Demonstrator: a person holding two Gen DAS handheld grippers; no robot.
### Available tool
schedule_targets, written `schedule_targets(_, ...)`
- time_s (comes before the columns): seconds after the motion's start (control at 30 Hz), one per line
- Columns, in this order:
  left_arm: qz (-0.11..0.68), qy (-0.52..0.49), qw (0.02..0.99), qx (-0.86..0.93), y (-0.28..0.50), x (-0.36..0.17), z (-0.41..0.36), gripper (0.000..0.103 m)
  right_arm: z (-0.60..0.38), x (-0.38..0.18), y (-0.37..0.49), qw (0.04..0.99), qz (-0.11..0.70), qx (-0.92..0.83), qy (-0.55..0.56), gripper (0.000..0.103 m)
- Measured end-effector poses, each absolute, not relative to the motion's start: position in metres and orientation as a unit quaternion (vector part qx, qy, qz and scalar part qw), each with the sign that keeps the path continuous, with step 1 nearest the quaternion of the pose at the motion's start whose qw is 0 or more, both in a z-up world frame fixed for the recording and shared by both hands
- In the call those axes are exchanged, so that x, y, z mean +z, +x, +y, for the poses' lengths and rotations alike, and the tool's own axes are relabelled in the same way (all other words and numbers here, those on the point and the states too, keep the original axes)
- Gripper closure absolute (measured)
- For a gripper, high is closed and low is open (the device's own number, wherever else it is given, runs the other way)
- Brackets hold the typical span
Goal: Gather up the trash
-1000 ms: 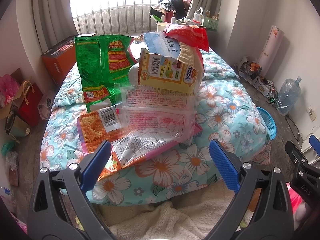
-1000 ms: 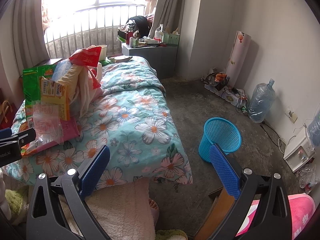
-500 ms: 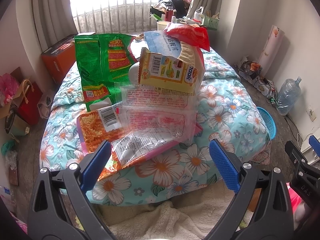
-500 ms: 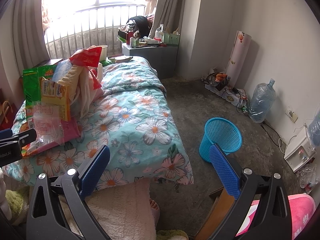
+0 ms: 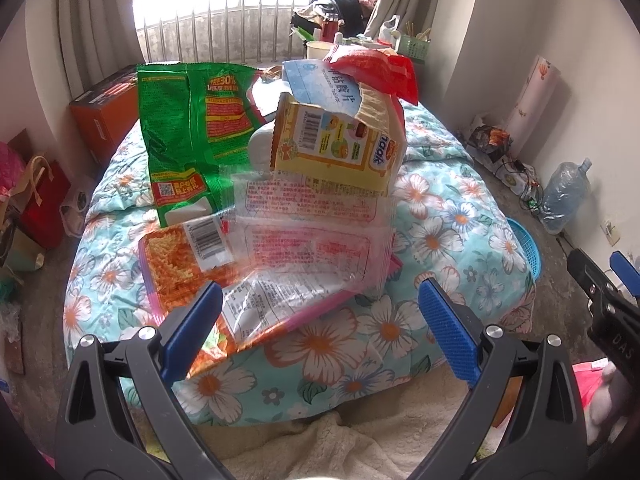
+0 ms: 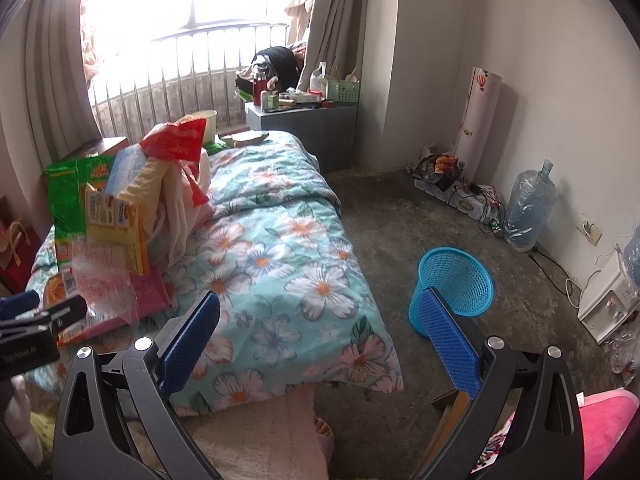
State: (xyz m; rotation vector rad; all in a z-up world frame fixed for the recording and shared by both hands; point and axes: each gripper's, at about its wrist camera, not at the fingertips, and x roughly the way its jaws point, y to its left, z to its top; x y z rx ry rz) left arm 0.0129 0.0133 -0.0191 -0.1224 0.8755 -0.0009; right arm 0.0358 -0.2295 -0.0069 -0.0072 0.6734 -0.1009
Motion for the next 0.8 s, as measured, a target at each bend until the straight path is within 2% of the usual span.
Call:
schedule_targets(0.43, 0.395, -0.056, 0.915, 0.054, 0.064, 0.003, 0.050, 0.009, -0.215, 0.008, 0.098, 0.953, 0.299, 0.019, 0.037, 0.006)
schedule_targets(0.63, 0.402, -0.060, 0.911, 0.077, 0.093, 0.012, 0.071, 0.009, -0.214, 0.022, 0.167, 0.923, 0.322, 0.147, 0.152, 0.006)
schedule_targets(0.8, 0.426, -0.056, 0.898, 0.090, 0.111, 0.004, 0.080, 0.009, -0.210, 0.012, 0.228, 0.878, 0.354, 0.219, 0.235, 0.007)
